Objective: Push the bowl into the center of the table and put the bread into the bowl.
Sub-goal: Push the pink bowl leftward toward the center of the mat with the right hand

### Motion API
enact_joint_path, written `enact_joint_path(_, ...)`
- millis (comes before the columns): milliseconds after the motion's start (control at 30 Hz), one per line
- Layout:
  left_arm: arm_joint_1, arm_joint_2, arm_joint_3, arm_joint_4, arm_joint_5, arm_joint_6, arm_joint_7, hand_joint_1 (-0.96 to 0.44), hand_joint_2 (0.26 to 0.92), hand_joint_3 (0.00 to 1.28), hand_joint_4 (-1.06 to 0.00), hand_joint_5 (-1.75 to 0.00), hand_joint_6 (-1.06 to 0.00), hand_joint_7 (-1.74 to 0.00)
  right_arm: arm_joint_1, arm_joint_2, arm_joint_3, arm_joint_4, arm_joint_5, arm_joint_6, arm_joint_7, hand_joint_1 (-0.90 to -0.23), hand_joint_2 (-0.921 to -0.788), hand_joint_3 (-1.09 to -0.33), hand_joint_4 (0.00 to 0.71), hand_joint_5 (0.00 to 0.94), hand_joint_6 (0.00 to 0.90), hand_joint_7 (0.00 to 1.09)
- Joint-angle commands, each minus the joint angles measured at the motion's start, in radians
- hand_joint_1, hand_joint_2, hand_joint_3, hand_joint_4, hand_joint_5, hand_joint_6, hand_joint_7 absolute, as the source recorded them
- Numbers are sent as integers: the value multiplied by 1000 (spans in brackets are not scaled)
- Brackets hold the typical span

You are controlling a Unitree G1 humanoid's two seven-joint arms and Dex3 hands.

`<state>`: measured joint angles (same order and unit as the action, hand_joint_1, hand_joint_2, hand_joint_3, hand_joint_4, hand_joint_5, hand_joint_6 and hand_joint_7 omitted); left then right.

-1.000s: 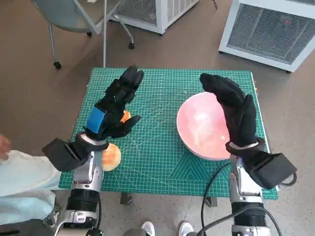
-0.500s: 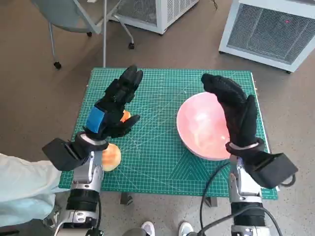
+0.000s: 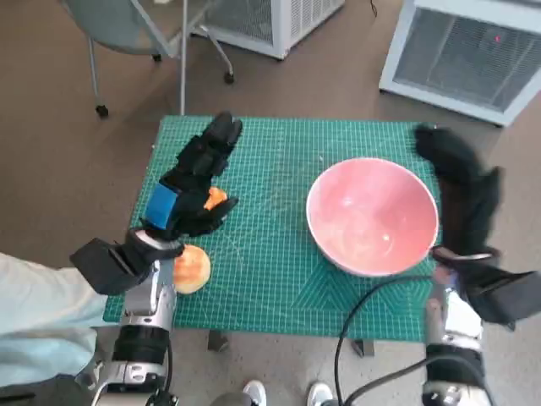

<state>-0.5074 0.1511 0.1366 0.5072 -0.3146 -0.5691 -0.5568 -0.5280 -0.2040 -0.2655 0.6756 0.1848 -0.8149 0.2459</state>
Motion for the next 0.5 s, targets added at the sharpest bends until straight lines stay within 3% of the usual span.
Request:
enact_joint_path(33,-5,-1,3,18,12,-16,5,-638,921,332,-145,0,-242,-4,-24,-29,-30,172,-27,-50,-51,-682,-921,-794,155,15,-1,510)
enact_joint_path(233,-8,-2,-1,16,19,-14,12,-637,921,335,-145,0,-244,-5,-65,-51,-58,346,2,-52,-35,-663,-921,-803,151,11,-1,505)
enact_joint_path(500,-11,-1,-4,18,26,-15,21,-651,921,342,-145,0,-249,-7,-105,-36,-80,483,15,-7,-57,-635,-921,-819,152,9,2,490)
